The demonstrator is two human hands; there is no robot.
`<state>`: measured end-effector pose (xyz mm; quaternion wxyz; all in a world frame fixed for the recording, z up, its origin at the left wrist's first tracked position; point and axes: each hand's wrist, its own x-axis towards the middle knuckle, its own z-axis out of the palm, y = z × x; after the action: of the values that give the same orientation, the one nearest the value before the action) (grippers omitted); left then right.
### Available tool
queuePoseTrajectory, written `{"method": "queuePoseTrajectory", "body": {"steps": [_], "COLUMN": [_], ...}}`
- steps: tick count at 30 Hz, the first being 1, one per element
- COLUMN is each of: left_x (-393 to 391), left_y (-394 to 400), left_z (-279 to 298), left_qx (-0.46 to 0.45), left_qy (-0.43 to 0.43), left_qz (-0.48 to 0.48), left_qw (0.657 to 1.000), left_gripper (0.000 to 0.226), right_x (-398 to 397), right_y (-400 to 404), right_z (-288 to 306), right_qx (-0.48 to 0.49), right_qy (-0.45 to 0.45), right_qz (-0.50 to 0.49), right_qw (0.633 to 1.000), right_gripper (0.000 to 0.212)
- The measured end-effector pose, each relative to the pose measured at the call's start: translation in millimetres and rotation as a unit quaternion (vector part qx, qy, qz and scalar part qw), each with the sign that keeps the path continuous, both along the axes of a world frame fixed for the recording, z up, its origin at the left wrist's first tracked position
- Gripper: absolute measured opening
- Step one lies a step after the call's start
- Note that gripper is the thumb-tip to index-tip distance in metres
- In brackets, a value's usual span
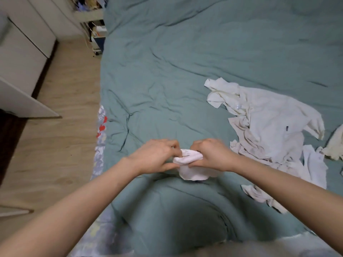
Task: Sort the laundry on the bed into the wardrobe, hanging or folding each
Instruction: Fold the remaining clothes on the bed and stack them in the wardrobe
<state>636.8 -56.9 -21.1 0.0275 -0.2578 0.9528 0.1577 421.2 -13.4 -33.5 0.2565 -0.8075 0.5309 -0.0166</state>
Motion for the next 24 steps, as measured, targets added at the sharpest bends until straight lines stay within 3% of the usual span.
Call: {"method": "queuePoseTrajectory", "body": {"steps": [4,7,11,15,16,19,20,22,24], "left_x": [9,9,10,25,30,46,51,61,64], "left_y": [-13,-15,-10,4,8,19,21,26,30], "left_z": [50,74,97,97,89,64,57,51,51], "left_qx": [-0.017,-0.026,0.118,0.387,0.401,0.346,0.341,0.375,0.400], "left_qy": [0.001,0.045,0.230,0.296,0.278,0.165,0.163,0.219,0.285], "left_qz": [0.107,0.124,0.195,0.242,0.235,0.225,0.241,0.292,0.335], "left_qw": [0.994,0.991,0.946,0.839,0.841,0.896,0.894,0.852,0.804], "left_gripper": [0.039,0.031,0.025,0.051,0.050,0.011,0.015,0.002,0.012], "right_x": [-1,5,20,26,25,17,13,5,-1], "right_y": [-5,-17,-22,-17,-16,-19,-21,-22,-21], "right_z": [41,67,100,123,127,129,127,118,105], "right_qx": [-0.077,-0.104,-0.078,-0.048,-0.037,-0.012,-0.014,-0.016,0.000], "right_qy": [-0.021,-0.045,-0.092,-0.144,-0.172,-0.253,-0.264,-0.265,-0.274], "right_qz": [-0.007,-0.019,-0.053,-0.047,-0.053,-0.110,-0.135,-0.196,-0.255], "right_qw": [0.997,0.993,0.991,0.987,0.983,0.961,0.955,0.944,0.927], "right_gripper": [0.053,0.053,0.041,0.034,0.031,0.030,0.031,0.030,0.024]}}
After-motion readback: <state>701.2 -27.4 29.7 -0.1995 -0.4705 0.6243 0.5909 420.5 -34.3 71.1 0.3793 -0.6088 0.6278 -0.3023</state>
